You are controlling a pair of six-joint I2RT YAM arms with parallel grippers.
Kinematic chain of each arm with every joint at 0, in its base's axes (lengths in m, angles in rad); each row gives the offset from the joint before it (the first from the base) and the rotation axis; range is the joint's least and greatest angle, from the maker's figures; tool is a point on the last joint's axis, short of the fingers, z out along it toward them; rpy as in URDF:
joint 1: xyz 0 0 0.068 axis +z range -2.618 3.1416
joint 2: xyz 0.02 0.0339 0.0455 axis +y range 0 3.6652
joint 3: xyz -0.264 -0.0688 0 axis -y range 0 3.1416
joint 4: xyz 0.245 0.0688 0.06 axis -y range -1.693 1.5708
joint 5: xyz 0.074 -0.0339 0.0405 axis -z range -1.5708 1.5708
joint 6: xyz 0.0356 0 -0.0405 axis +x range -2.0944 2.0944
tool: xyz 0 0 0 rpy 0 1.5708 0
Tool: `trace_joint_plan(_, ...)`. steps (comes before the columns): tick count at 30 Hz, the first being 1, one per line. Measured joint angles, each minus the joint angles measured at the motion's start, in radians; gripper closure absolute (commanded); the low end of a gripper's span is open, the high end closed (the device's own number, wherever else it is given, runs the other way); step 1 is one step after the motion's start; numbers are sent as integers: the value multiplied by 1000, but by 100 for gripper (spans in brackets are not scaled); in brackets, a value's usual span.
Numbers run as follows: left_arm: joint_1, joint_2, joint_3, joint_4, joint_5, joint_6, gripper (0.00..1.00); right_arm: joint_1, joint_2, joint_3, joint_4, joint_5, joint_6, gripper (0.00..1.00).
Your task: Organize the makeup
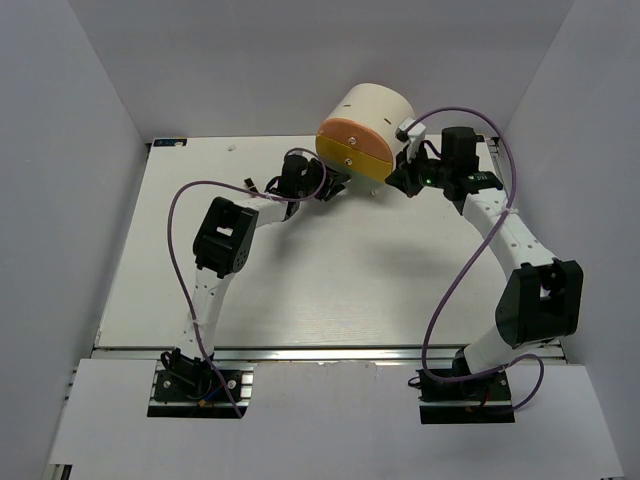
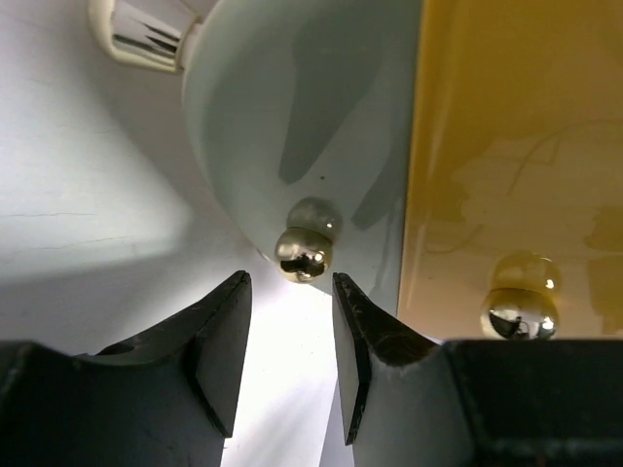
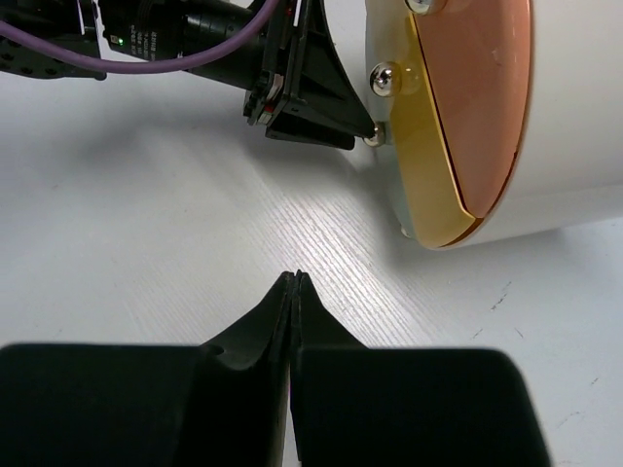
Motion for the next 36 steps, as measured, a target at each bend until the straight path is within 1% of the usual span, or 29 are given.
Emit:
trace_joint_plan(6, 0, 1, -1, 41, 0, -17, 51, 0, 0, -6, 0, -6, 7, 100)
trace_joint_plan(11, 0, 18, 3, 63, -5, -31, 54, 0, 0, -18, -3, -6, 11, 100)
trace_joint_plan(18, 0, 48, 27, 86, -9, -47, 65, 0, -2, -24, -2, -6, 13, 100)
trace_joint_plan(22, 0, 48, 27, 86, -8, -50, 75, 0, -6, -33, -4, -7, 14, 100)
trace_joint_plan(25, 0, 48, 21, 95, -9, -49, 79, -2, -8, -33, -3, -7, 13, 100)
trace_joint_plan(30, 0, 19, -61, 166, -29, -50, 81, -6, -9, -33, -3, -7, 14, 100)
trace_joint_plan(36, 0, -97, -234, 192, -42, -15, 82, -6, -19, -49, -3, -8, 14, 100)
